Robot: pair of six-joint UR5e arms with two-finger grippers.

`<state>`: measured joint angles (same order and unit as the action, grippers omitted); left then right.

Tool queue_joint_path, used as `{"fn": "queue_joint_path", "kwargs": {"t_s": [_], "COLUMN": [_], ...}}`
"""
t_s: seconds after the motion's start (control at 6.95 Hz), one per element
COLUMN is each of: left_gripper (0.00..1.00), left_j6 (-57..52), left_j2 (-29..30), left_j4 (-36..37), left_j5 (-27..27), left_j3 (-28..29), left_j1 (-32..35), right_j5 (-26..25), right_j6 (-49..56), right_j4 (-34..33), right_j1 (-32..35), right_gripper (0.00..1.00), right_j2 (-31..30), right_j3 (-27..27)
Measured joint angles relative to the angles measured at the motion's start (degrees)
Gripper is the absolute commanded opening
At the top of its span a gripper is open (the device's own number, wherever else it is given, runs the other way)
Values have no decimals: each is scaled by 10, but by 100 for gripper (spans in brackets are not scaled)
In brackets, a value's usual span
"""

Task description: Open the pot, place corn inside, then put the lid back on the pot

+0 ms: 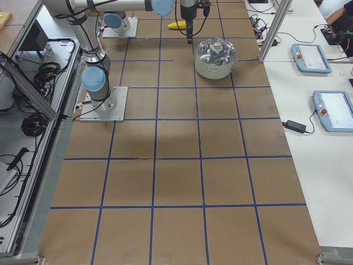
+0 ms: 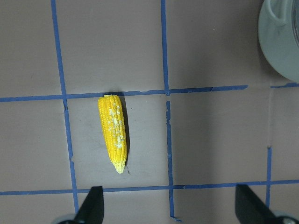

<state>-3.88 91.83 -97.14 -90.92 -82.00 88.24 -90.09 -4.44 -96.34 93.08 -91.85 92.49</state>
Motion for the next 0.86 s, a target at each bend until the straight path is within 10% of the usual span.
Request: {"fn": "queue_joint_path", "kwargs": {"t_s": [0.86], "left_gripper": [100], "left_j6": [0], "left_j2": [-1], "left_j4": [-5], "left_j5": [-1], "left_j3": [0], "left_j1": [0], "right_j5": [3], "right_j6": [0], "right_j4": [2], "right_j1": [2], "right_gripper": [99], "right_j2": [17], "right_j3": [-3]}}
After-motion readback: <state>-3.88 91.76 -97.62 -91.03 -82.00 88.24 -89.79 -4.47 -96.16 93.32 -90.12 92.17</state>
